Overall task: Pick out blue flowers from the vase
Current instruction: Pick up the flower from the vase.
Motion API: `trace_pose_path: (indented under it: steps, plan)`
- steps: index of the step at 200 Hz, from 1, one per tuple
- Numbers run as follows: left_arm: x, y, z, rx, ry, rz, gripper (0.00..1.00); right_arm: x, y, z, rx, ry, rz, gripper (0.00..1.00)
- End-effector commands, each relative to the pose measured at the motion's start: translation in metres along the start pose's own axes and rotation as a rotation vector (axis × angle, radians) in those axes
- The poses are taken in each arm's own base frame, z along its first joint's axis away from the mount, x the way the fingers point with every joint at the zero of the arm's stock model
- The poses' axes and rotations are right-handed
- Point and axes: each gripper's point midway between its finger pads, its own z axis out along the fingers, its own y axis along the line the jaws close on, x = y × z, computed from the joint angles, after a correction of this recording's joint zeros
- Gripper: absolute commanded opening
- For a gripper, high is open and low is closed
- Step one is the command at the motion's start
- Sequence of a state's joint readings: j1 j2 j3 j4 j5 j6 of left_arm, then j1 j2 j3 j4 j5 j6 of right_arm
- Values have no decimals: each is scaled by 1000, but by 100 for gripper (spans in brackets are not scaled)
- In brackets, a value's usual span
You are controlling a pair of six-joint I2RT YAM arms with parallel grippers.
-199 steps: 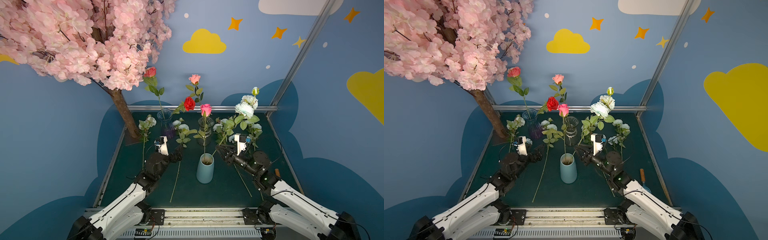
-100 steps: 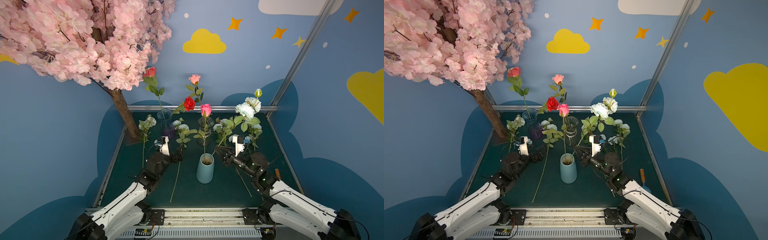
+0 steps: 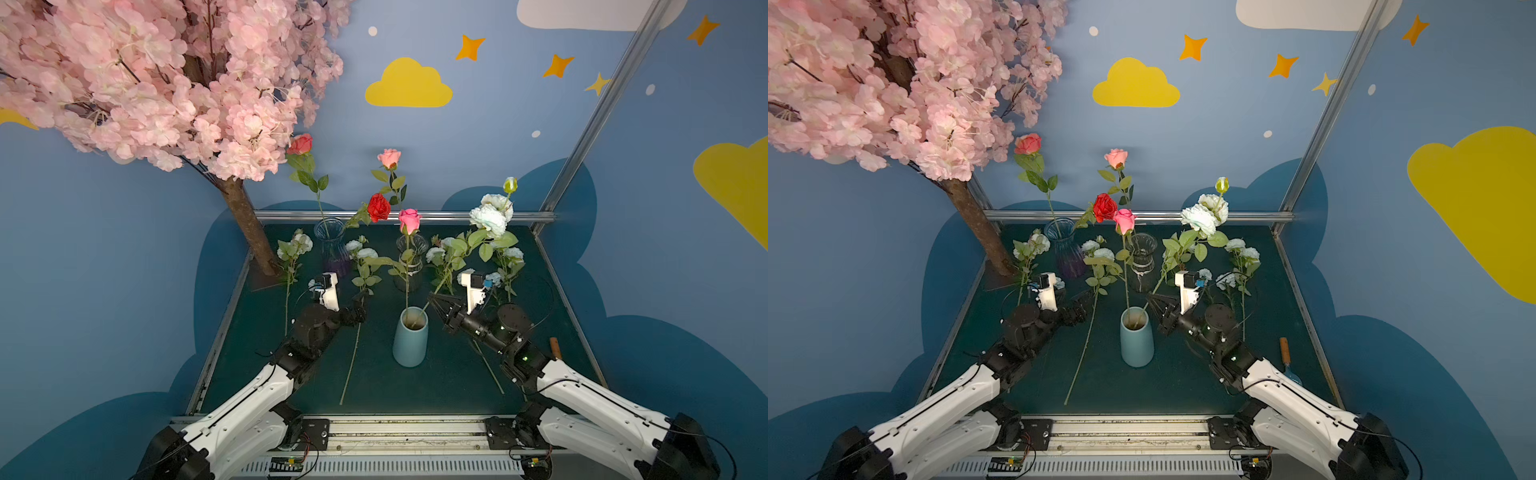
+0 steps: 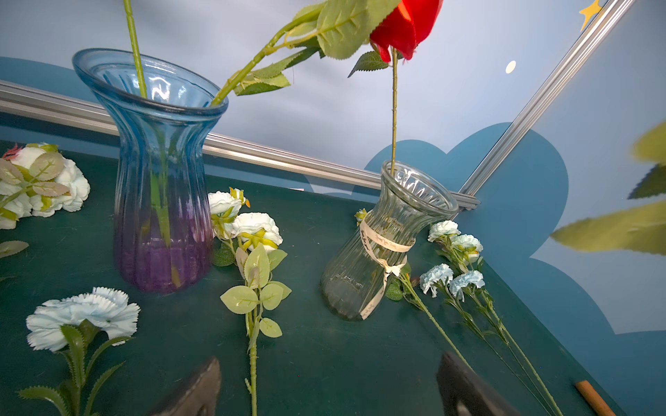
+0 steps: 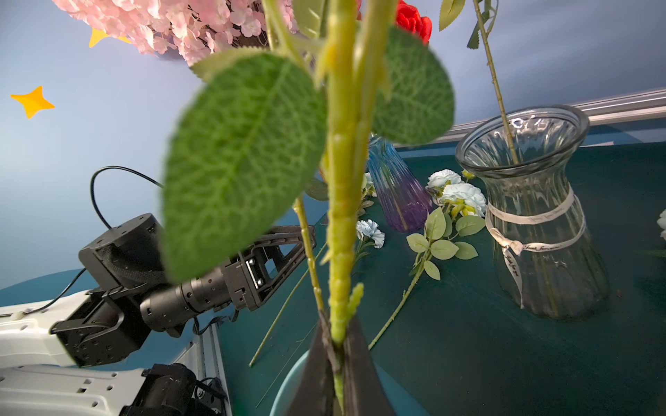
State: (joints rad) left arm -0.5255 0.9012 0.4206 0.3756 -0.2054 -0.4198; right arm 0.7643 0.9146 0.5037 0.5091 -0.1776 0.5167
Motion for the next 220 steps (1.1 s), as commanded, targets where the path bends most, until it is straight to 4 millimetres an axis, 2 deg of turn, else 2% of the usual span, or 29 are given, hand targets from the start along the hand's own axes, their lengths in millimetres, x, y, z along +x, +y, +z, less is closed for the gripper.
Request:
trace_pose_path:
  steps: [1,56,61,66,131,186,220]
  plan:
    - [-11,-4,-2,19,-37,-10,93,-19,17,-3,-29,-26,-24,0]
    - [-11,-4,-2,17,-39,-9,94,-46,36,-13,-33,-32,-71,0]
    - [-11,-4,-2,18,-39,-10,94,-45,34,-13,-25,-21,-76,0]
    - [-12,-4,-3,17,-42,-10,94,-58,42,-15,-35,-41,-87,0]
    - [-12,-2,-3,10,-42,-7,93,-113,81,-29,-71,-68,-171,0]
    - [-12,-2,-4,10,-45,-6,94,-161,110,-61,-67,-135,-248,0]
    - [-12,-2,-4,10,-44,-7,94,-189,119,-85,-10,-176,-310,0]
